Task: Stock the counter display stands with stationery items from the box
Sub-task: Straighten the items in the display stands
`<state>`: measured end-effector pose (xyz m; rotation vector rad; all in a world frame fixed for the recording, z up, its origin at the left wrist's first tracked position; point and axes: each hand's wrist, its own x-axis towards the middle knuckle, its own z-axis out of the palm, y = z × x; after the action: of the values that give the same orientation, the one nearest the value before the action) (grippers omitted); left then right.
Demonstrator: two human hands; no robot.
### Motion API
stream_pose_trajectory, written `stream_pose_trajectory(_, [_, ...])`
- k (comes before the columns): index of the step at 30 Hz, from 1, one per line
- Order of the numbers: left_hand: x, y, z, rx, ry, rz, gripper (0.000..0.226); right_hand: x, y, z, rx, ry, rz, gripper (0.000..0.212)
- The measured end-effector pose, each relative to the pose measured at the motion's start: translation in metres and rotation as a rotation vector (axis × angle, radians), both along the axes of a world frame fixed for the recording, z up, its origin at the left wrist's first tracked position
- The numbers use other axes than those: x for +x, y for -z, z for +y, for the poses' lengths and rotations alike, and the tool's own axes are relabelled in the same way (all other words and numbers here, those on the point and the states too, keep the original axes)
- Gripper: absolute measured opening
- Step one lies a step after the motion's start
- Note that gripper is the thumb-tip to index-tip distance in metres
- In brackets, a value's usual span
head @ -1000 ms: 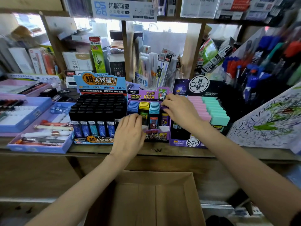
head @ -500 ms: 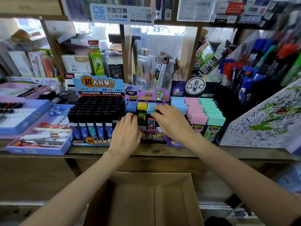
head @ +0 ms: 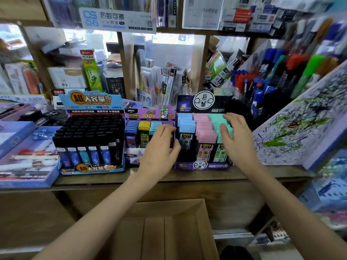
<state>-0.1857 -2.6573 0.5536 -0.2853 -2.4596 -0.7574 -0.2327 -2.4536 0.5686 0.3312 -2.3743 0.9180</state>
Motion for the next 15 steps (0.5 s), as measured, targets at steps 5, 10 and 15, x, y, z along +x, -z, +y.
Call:
stream_pose_trajectory(5, [-0.045,-0.011,0.035,-0.141,0.103,-0.100,0.051,-0.027,0.006,0.009,0.015,-0.007,-0.265,0.043])
stream_pose_trajectory(10, [-0.066,0.004,0.037,-0.270,0.063,-0.175,0.063,-0.037,0.011,0.004,0.087,0.012,-0.274,0.048])
stream_pose_trajectory(15, [-0.064,0.009,0.032,-0.311,0.018,-0.131,0.070,-0.037,0.011,0.010,0.332,-0.003,-0.233,0.049])
